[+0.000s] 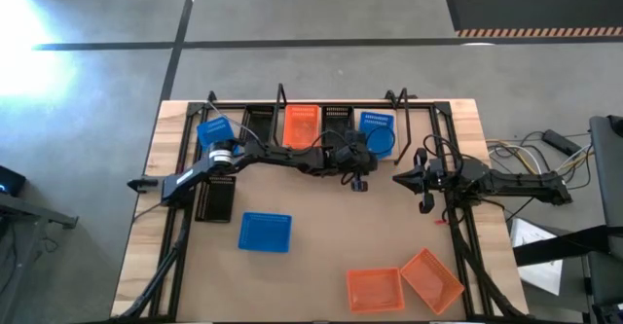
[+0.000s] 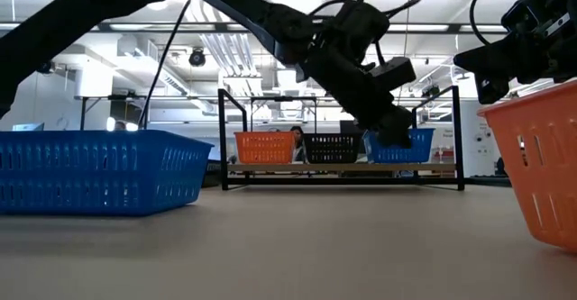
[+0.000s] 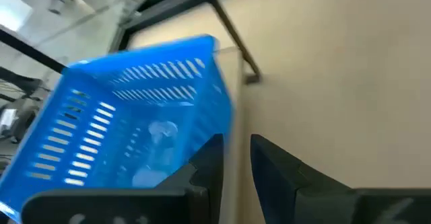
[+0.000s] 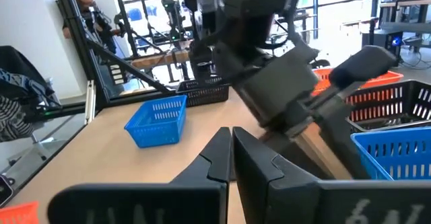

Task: Stack baskets on shelf by color
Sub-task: Put the right blue bin on the shelf

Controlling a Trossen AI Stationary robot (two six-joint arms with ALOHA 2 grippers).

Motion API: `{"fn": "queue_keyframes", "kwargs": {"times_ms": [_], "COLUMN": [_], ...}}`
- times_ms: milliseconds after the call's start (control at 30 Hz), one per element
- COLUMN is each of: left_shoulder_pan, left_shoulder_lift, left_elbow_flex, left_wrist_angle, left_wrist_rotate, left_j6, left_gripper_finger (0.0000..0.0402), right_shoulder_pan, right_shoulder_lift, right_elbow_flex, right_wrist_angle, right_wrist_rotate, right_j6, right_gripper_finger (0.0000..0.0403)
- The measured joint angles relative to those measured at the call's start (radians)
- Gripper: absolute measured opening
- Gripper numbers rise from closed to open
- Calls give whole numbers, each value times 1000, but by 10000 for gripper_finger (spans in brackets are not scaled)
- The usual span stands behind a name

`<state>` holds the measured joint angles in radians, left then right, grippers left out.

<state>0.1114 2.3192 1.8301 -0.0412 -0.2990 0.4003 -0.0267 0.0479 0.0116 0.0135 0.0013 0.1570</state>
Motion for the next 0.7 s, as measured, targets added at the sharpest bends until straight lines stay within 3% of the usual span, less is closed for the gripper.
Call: {"fn": "queue_keyframes", "kwargs": {"times_ms": [233,700], "left_shoulder_pan": [14,22], "left_shoulder_lift": [43,67], "left_elbow_flex": [1,2], "left_wrist_angle": [158,241], "left_wrist_rotate": [-5,-5], "left_j6": [-2,-5], "left_gripper_finger": [45,44], "right_shoulder_pan": [0,0], "right_shoulder_lift": [0,0], "right_elbow_flex": [0,0], "right_wrist_angle": [0,0], "right_wrist_rotate": [0,0], "right_j6": [0,0], "right_gripper_finger": [9,9]}}
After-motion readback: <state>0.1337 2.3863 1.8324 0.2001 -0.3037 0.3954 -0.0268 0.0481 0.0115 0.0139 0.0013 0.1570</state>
